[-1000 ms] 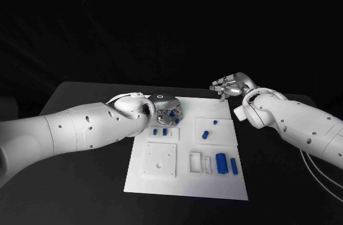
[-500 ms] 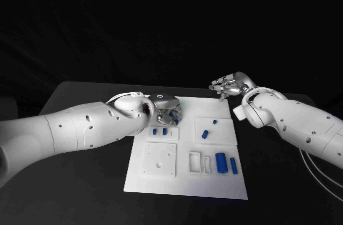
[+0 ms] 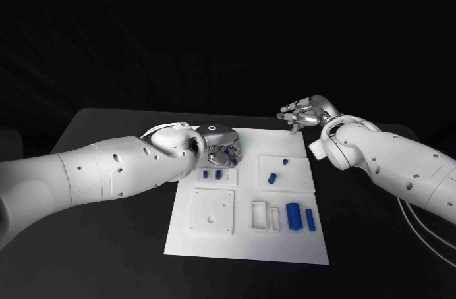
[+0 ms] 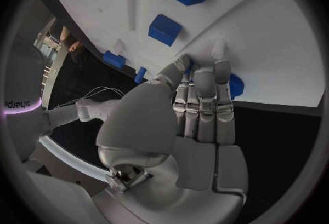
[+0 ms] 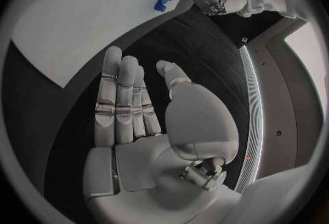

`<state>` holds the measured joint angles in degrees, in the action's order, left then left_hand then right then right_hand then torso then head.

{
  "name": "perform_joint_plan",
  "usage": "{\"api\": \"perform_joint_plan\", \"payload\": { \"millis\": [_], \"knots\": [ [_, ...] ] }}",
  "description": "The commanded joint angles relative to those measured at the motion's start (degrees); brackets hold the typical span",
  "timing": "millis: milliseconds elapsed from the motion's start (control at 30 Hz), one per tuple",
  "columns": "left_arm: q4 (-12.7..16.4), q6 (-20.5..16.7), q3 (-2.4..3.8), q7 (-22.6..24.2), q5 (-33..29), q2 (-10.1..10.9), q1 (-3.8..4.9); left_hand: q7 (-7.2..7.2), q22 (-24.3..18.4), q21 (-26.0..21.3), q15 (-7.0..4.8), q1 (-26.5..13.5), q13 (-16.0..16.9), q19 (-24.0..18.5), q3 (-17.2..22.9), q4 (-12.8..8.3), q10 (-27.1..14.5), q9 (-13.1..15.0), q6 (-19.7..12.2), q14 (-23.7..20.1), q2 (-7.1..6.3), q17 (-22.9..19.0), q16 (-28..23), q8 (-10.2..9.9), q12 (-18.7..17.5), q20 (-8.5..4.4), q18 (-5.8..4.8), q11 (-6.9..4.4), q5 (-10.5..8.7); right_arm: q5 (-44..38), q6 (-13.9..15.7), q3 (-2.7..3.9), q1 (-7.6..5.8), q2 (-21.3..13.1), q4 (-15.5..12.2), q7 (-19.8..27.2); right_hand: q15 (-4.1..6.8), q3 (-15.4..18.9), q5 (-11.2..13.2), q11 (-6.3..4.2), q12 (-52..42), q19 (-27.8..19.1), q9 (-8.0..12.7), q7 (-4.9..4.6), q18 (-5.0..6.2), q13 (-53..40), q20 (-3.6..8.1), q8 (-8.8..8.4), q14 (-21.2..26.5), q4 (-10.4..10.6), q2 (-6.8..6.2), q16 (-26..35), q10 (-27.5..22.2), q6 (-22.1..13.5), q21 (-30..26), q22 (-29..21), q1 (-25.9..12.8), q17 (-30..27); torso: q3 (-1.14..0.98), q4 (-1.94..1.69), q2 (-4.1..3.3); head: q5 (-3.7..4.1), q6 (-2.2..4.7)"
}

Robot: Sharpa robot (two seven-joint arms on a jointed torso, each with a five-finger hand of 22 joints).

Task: Assemble the parts on the task board

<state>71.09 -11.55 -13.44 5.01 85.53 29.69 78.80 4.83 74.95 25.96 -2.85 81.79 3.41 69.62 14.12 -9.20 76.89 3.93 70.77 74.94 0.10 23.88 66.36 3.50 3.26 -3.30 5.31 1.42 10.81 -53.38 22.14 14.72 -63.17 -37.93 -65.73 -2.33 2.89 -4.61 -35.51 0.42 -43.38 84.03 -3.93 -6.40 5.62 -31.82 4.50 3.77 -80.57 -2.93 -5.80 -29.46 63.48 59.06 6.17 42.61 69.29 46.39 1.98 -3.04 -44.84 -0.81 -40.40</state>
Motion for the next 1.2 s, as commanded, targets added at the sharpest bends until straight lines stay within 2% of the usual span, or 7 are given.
{"api": "perform_joint_plan", "payload": {
  "millis": [33, 233, 300, 567, 767, 1000, 1200],
  "knots": [
    [0.18, -1.78, -0.07, 0.55, -1.02, 0.31, -0.28, 0.14, 1.18, 0.35, 0.06, -0.31, 0.08, -0.02, 0.40, -0.12, 0.02, 0.04, 0.24, 0.39, 0.05, 0.08, 0.23, 0.18, 0.19, -0.52, 0.37, 0.08, 0.35, -0.06, -0.70, 0.03, 0.02, 0.04, -0.12, 0.65, 0.05, -0.09, -0.18, 0.07, -0.23, 0.73, 0.01, 0.00, -0.70, 0.06, -0.49, -0.16, 0.36, -0.24, 0.04, 0.12, -0.26, -0.19, 0.37, -0.07, -0.47, -0.06, 0.04, 0.00, 0.01, 0.09, 0.05],
    [0.96, -5.08, 0.32, 2.74, -5.23, 1.59, -0.56, 0.30, 1.21, 0.99, 0.06, -0.35, 0.08, 0.11, 0.83, -0.64, -0.44, -0.02, -0.42, 0.49, -0.40, 0.24, 0.28, 0.16, 0.19, -0.60, 0.48, 0.29, 1.36, -0.06, -0.74, 0.03, 0.02, 0.00, -0.05, 0.66, 0.05, -0.09, -0.18, 0.07, -0.23, 0.73, 0.01, 0.00, -0.70, 0.06, -0.49, -0.16, 0.36, -0.24, 0.04, 0.12, -0.26, -0.19, 0.37, -0.07, -0.47, -0.06, 0.09, -0.04, 0.01, 0.10, 0.07],
    [1.24, -5.69, 0.67, 3.22, -6.51, 2.06, -0.59, 0.31, 1.21, 1.02, 0.06, -0.41, 0.07, 0.09, 0.84, -0.64, -0.47, -0.02, -0.44, 0.48, -0.42, 0.24, 0.27, 0.16, 0.18, -0.59, 0.49, 0.30, 1.36, -0.06, -0.76, 0.03, 0.02, -0.04, -0.04, 0.65, 0.09, -0.41, -2.32, 0.01, -0.15, 0.70, 0.02, 0.00, -0.71, 0.11, -0.45, -0.16, 0.37, -0.28, -0.06, 0.09, -0.33, -0.14, 0.43, -0.10, -0.48, -0.07, 0.10, -0.07, 0.04, 0.12, -0.02],
    [3.90, -5.78, 3.31, 3.85, -11.75, 5.35, -0.65, 0.28, 1.15, 1.15, 0.06, -0.68, 0.07, -0.14, 0.87, -0.65, -0.56, -0.01, -0.39, 0.38, -0.53, 0.18, 0.00, 0.16, 0.17, -0.55, 0.47, 0.30, 1.29, -0.06, -0.76, 0.03, 0.02, -0.36, -0.05, 0.62, 0.12, -1.35, -3.35, -0.02, -0.07, 0.62, 0.02, 0.02, -0.73, 0.17, -0.41, -0.16, 0.38, -0.36, -0.49, 0.08, -0.22, -0.07, 0.58, 0.06, -0.87, -0.05, 0.07, -0.22, 0.11, 0.06, 0.00],
    [6.71, -1.66, 4.85, 2.84, -14.20, 9.02, -0.58, 0.29, 1.10, 1.10, 0.09, -0.83, 0.07, -0.32, 0.76, -0.53, -0.78, -0.01, -0.44, 0.37, -0.48, 0.12, -0.21, 0.16, 0.16, -0.52, 0.41, 0.34, 1.11, -0.06, -0.74, 0.03, 0.02, -0.66, -0.05, 0.56, 0.12, -1.35, -3.35, -0.02, -0.07, 0.62, 0.02, 0.02, -0.73, 0.17, -0.41, -0.16, 0.38, -0.36, -0.49, 0.08, -0.22, -0.07, 0.58, 0.06, -0.87, -0.05, 0.03, -0.20, 0.13, -0.08, 0.03],
    [8.06, 2.91, 5.31, 1.68, -14.88, 12.11, -0.34, 0.26, 1.10, 1.04, 0.08, -0.78, 0.07, -0.56, 0.46, -0.37, -0.69, 0.01, -0.28, 0.19, -0.49, 0.07, -0.46, 0.18, 0.16, -0.51, 0.30, 0.30, 0.91, -0.05, -0.70, 0.02, 0.02, -0.99, -0.03, 0.48, 0.12, -1.32, -3.30, -0.01, -0.10, 0.60, 0.02, 0.02, -0.73, 0.15, -0.41, -0.15, 0.39, -0.36, -0.54, 0.09, -0.23, -0.07, 0.60, 0.08, -0.93, -0.06, 0.10, -0.21, 0.07, -0.16, 0.04],
    [8.34, 2.26, 5.12, 1.79, -13.41, 12.92, -0.36, 0.26, 1.10, 1.02, 0.08, -0.60, 0.07, -0.58, 0.30, -0.26, -0.75, -0.01, -0.33, 0.20, -0.47, 0.05, -0.58, 0.15, 0.16, -0.54, 0.26, 0.31, 0.79, -0.05, -0.71, 0.02, 0.03, -0.95, 0.00, 0.50, 0.12, -1.32, -3.30, -0.01, -0.10, 0.60, 0.02, 0.02, -0.73, 0.15, -0.41, -0.15, 0.39, -0.36, -0.54, 0.09, -0.23, -0.07, 0.60, 0.08, -0.93, -0.06, 0.11, -0.10, 0.02, -0.50, 0.09]
  ]
}}
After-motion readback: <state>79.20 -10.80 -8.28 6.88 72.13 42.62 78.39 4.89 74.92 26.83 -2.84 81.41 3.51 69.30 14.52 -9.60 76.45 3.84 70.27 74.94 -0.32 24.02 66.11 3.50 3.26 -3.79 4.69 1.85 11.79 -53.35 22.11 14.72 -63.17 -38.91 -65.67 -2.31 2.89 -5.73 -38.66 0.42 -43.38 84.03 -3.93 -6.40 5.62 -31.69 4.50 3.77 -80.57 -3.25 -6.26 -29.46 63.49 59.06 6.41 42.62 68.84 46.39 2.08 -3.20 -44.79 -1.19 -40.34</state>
